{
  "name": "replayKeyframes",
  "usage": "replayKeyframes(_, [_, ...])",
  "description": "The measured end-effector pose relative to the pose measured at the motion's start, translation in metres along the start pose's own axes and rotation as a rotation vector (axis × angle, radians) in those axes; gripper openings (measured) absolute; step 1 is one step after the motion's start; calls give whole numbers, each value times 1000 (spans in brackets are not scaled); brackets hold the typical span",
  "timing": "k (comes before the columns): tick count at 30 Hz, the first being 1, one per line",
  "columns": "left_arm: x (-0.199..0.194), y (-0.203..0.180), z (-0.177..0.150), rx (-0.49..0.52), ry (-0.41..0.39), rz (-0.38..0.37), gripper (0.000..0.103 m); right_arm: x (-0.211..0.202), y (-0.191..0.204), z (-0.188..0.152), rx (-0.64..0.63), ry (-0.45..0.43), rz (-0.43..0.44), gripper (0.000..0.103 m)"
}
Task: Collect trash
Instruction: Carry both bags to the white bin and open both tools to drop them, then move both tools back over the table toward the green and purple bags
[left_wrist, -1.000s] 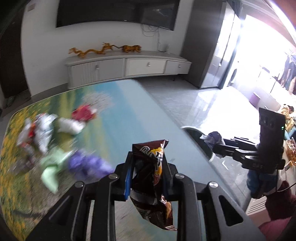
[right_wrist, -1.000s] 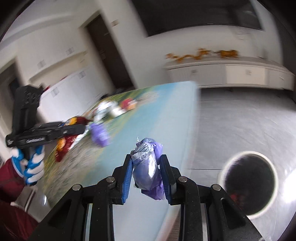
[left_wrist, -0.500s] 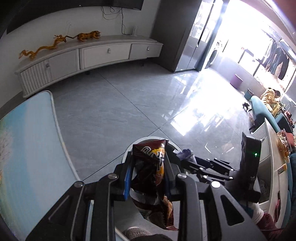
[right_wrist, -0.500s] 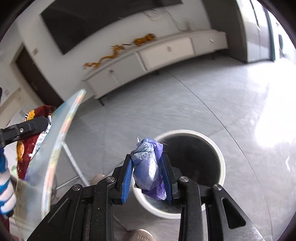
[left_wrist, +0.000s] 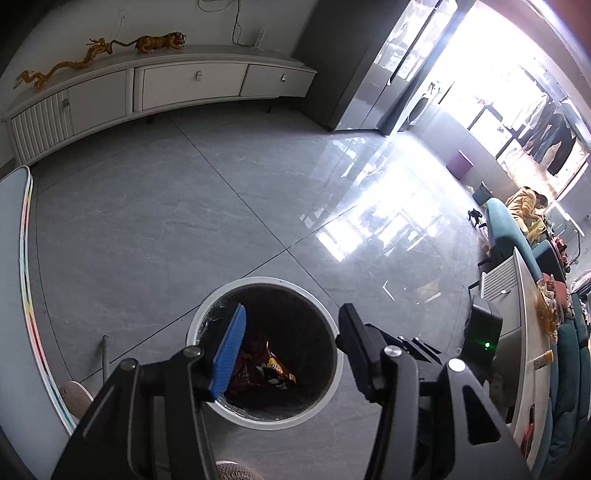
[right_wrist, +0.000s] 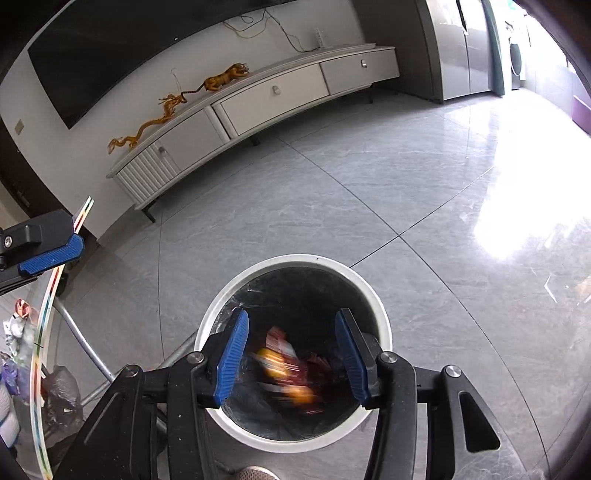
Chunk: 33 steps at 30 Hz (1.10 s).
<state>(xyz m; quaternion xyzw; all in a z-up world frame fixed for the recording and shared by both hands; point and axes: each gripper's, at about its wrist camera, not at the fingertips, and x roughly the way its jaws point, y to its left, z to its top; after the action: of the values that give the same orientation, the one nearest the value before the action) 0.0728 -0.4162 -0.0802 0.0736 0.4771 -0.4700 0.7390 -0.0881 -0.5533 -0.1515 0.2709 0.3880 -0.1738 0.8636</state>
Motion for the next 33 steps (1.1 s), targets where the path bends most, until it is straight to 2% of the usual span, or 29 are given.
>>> replayKeyframes(11, [-67, -2, -4, -1, -176, 76, 51, -49, 16, 13, -1, -114, 0, 48])
replayKeyframes(16, [-104, -7, -13, 35, -214, 127, 51, -76, 37, 19, -30, -163, 14, 48])
replayKeyframes(24, [-192, 6, -40, 58, -343, 206, 51, -124, 86, 23, -116, -250, 69, 49])
replayKeyframes(29, [-251, 31, -64, 14, -434, 259, 51, -157, 125, 24, -182, -312, 112, 53])
replayKeyframes(33, [-297, 57, -87, -46, -506, 307, 65, -176, 161, 26, -247, -345, 160, 56])
